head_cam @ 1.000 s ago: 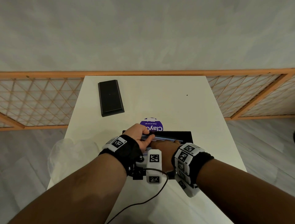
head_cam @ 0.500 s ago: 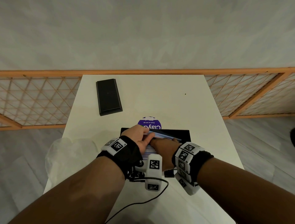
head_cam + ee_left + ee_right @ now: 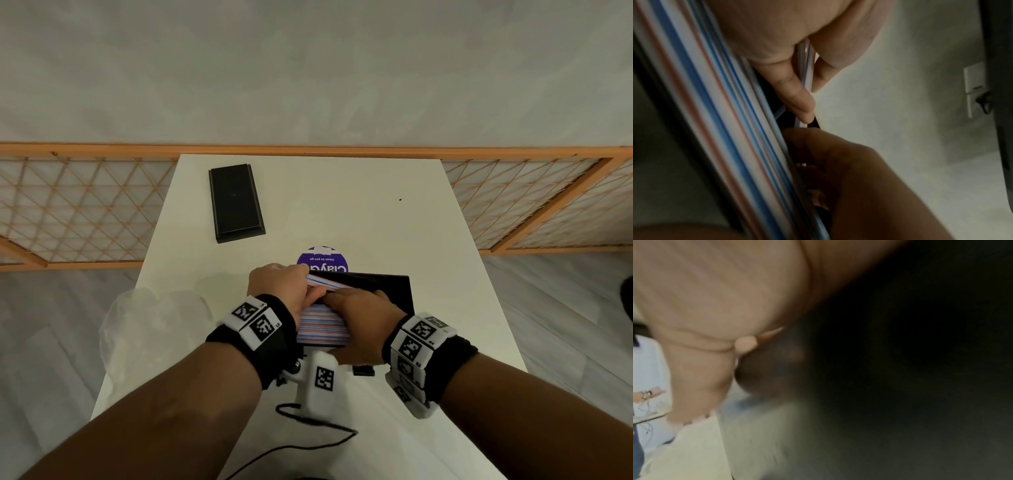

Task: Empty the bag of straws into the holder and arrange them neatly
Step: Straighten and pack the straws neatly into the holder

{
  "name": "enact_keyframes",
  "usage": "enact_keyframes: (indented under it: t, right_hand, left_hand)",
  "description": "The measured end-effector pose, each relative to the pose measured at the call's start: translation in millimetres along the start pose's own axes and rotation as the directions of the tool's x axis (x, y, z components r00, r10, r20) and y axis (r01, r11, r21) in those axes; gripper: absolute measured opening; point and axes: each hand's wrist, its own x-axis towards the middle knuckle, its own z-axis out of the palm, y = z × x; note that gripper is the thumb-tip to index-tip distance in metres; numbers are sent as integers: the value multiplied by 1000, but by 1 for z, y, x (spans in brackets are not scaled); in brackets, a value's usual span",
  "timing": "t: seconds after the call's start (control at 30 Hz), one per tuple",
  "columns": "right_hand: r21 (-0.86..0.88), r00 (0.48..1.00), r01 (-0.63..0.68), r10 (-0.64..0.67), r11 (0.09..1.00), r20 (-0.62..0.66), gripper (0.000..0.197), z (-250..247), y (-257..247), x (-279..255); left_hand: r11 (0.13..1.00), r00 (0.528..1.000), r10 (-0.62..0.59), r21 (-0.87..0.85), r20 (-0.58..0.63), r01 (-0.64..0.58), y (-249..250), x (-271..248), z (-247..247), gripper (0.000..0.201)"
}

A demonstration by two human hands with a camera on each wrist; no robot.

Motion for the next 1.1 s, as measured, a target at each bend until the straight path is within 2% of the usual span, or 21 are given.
enact_keyframes:
  t: [0.07,0.2,0.27,0.33,0.4,0.43,0.47,0.53,0.57,0.63,0.7,0.73,0.8,0.87,0.93,1.0,1.03,1.1]
  right_hand:
    - [47,998,21,-18,999,-61,86,-2,1,-5]
    - [176,963,42,7,984,-270,57,-13,3,-16]
    - [214,921,48,40,976,-387,48,-18,3,-17]
    - [242,884,70,52,968,-465,56,-22,-4,-13]
    - [277,876,80,66,957,-478,68,-27,-12,-4]
    - [275,880,83,59,958,-471,65,-28,-16,1]
    - [248,884,78,48,966,-464,53,-28,-20,5]
    - [208,891,37,62,978,-449,16,-32,-26,9]
    - [216,895,26,74,976,-440,8,-35,-25,8]
    - [206,901,-17,104,978,-420,32,-41,-23,2]
    - [90,926,-98,124,991,-355,41,-46,-25,-3]
    - [16,938,-125,124,992,-322,40,-45,-28,-4]
    - [-70,951,-118,93,991,-294,31,-40,-39,-2]
    - [-57,958,-110,91,992,-273,32,-31,-48,0]
    - [-44,961,-143,128,989,-245,43,-22,-46,0]
    - [-76,965,-184,166,980,-201,53,-15,-37,-1]
    - [-94,969,-194,176,977,-171,66,-11,-33,-2]
    - [-124,977,-185,170,975,-128,97,-4,-27,-2]
  left_hand:
    - [997,998,61,38,-34,-60,3,-3,-9,11]
    - [943,964,261,203,38,-264,18,-19,-23,15]
    - [896,935,349,268,69,-354,29,-32,-28,16]
    - [852,903,418,301,103,-429,40,-47,-30,14]
    - [828,875,462,283,144,-484,51,-62,-30,17]
    - [823,865,474,268,162,-501,56,-66,-30,18]
    - [824,863,473,258,177,-504,59,-70,-30,18]
    - [832,864,459,241,209,-500,62,-73,-33,17]
    - [828,860,466,240,206,-506,63,-70,-37,17]
    - [812,843,522,227,126,-537,66,-61,-47,20]
    - [809,824,564,163,57,-565,66,-51,-54,28]
    - [807,819,565,140,94,-573,65,-49,-53,31]
    - [784,790,544,166,282,-598,51,-48,-45,41]
    - [670,739,543,324,399,-668,35,-45,-41,52]
    - [558,701,626,431,343,-709,25,-31,-47,52]
    - [537,683,694,469,227,-701,19,-14,-58,51]
    - [542,682,706,473,192,-694,17,-10,-63,49]
    - [503,652,726,479,218,-719,12,-11,-67,35]
